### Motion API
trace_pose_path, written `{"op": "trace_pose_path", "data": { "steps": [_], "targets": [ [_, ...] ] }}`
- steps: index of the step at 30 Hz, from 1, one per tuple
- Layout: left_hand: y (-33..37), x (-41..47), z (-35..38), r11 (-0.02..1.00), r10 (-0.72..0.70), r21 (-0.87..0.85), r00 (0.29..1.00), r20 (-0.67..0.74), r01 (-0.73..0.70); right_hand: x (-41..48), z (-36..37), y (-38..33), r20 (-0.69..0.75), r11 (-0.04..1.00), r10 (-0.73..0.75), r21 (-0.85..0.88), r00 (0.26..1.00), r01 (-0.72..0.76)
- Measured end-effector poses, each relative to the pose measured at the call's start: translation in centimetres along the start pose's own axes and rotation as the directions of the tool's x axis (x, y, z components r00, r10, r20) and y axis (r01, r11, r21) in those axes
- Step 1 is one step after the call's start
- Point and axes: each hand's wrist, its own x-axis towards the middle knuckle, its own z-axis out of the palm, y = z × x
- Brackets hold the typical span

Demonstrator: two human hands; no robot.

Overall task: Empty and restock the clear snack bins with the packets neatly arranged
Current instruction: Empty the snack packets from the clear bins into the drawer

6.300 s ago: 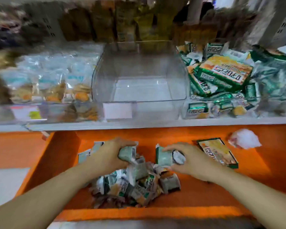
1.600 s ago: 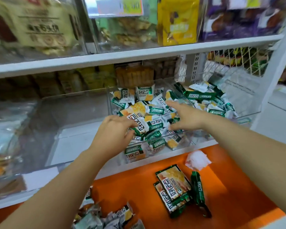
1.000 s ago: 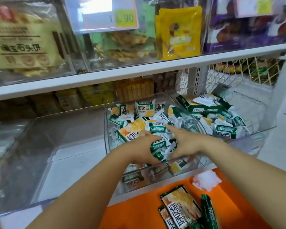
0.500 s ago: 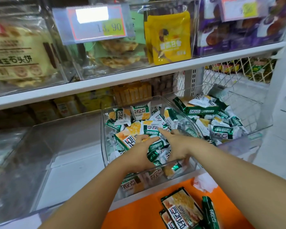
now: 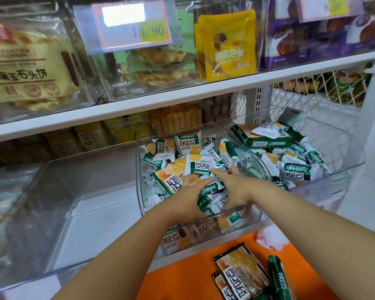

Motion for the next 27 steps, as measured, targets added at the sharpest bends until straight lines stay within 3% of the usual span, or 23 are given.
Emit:
{"op": "trace_pose_path", "data": {
  "steps": [8,14,21,27],
  "targets": [
    [-0.6,-0.2,0.0,0.997,0.027,-0.062,0.989,-0.147,-0.037,-0.2,-0.3,0.5,-0.106,0.99,-0.085,0.104,0.991,0.096],
    [-0.8,-0.5,-0.3,0.995,0.022,-0.093,0.995,-0.101,-0.032,-0.6,-0.4,0.9,-0.175,0.935,-0.131,0.304,0.976,0.18],
    [-0.9,-0.7,0.1,0.932,-0.059,-0.36,0.955,-0.291,-0.052,-1.7,-1.0,1.1,-0.068,0.723,-0.106,0.68,0.992,0.124],
    [-1.2,-0.2,0.7,0.893,-0.114,-0.449,0.945,-0.307,-0.038,-1.3,-1.8,-0.2,-0.034,0.861,-0.13,0.491,0.991,0.13]
  ]
}}
